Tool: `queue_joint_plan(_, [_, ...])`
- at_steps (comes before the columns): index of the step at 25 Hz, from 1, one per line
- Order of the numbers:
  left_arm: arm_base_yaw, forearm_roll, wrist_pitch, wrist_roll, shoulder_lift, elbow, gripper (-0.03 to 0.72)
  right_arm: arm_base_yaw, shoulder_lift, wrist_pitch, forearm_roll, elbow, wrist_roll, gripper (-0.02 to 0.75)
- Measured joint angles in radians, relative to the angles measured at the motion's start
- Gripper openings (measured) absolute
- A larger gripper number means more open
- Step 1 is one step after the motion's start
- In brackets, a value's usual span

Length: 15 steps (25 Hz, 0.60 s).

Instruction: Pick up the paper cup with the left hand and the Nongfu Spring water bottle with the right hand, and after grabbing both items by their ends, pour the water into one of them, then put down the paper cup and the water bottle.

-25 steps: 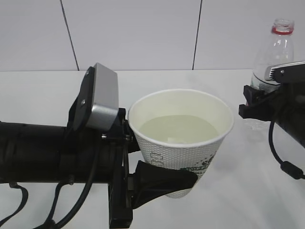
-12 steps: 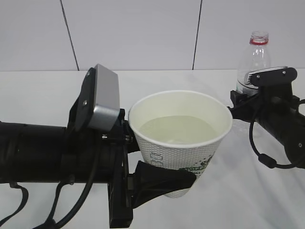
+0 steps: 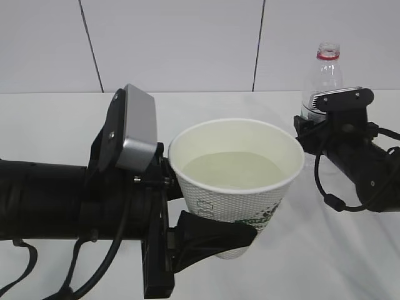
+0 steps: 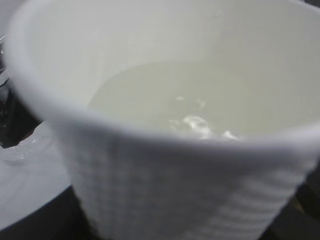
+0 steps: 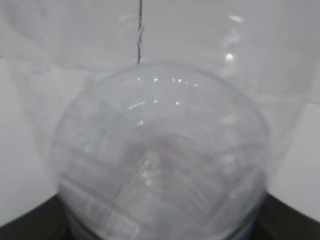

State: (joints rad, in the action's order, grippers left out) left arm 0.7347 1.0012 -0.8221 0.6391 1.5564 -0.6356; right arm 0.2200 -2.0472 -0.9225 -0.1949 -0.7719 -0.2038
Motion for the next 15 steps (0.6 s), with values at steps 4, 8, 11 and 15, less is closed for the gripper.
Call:
queue_joint_plan(4, [0.000, 0.000, 0.000, 0.000, 0.000, 0.000, 0.463, 0.000, -0.032, -0.019, 0.000, -0.022, 0.000, 0.438])
queue_joint_plan(8, [0.000, 0.000, 0.002, 0.000, 0.000, 0.000, 0.463, 0.000, -0.061, -0.028, 0.000, -0.029, 0.000, 0.438])
queue_joint_plan(11, [0.000, 0.000, 0.002, 0.000, 0.000, 0.000, 0.463, 0.000, -0.071, -0.028, 0.000, -0.030, 0.000, 0.438])
queue_joint_plan(15, [0.000, 0.000, 0.002, 0.000, 0.009, 0.000, 0.463, 0.000, -0.071, -0.054, 0.000, -0.030, 0.000, 0.438])
